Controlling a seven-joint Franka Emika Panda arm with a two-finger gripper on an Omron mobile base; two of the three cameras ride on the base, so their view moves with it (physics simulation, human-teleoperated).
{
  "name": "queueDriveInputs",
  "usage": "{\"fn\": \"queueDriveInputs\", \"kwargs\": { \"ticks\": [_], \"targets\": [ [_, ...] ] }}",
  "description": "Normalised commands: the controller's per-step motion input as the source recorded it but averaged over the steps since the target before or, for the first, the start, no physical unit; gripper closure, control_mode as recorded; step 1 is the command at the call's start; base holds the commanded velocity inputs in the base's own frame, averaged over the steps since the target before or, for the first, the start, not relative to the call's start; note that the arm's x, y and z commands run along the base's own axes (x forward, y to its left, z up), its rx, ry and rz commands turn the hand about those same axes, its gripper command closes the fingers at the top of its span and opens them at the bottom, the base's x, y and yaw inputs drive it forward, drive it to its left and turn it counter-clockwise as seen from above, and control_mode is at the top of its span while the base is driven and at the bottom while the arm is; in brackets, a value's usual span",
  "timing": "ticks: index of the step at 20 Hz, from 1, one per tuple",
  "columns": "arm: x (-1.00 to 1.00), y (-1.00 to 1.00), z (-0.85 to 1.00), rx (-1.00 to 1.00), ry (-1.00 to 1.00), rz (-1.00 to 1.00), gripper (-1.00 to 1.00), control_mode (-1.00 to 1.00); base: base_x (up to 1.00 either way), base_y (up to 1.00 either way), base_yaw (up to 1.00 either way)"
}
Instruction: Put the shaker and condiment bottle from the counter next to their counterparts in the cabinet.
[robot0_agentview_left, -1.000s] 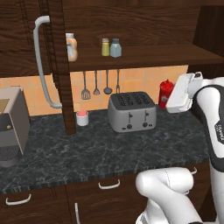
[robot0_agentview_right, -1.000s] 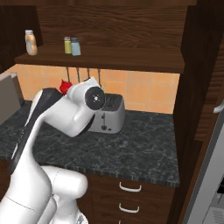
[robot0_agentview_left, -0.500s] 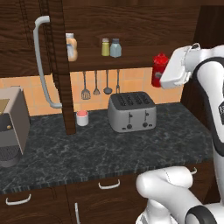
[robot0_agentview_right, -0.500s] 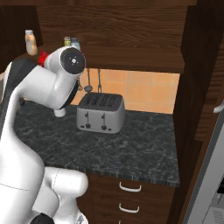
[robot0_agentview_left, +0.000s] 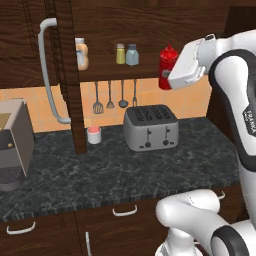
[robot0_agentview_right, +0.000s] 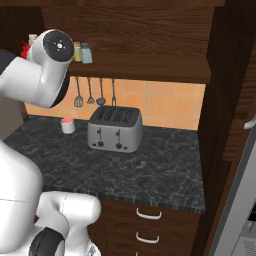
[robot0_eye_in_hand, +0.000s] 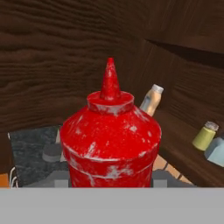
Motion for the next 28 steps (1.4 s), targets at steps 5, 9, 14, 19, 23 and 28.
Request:
{"fn": "queueDriveInputs", "kwargs": {
  "ticks": [5, 9, 14, 19, 23, 28],
  "targets": [
    [0.0, 0.23, 0.09, 0.12, -0.04, -0.05, 1.0, -1.0, 0.0, 0.0, 0.0],
    [0.01, 0.04, -0.1, 0.1, 0.0, -0.03, 1.0, -1.0, 0.0, 0.0, 0.0],
    [0.19, 0.0, 0.0, 0.12, 0.0, 0.0, 1.0, -1.0, 0.0, 0.0, 0.0],
    [0.45, 0.09, 0.01, 0.04, 0.0, -0.04, 1.0, -1.0, 0.0, 0.0, 0.0],
    [0.61, 0.39, 0.0, 0.0, 0.02, -0.05, 1.0, -1.0, 0.0, 0.0, 0.0],
    [0.63, 0.29, 0.02, 0.0, 0.05, -0.03, 1.0, -1.0, 0.0, 0.0, 0.0]
  ]
}}
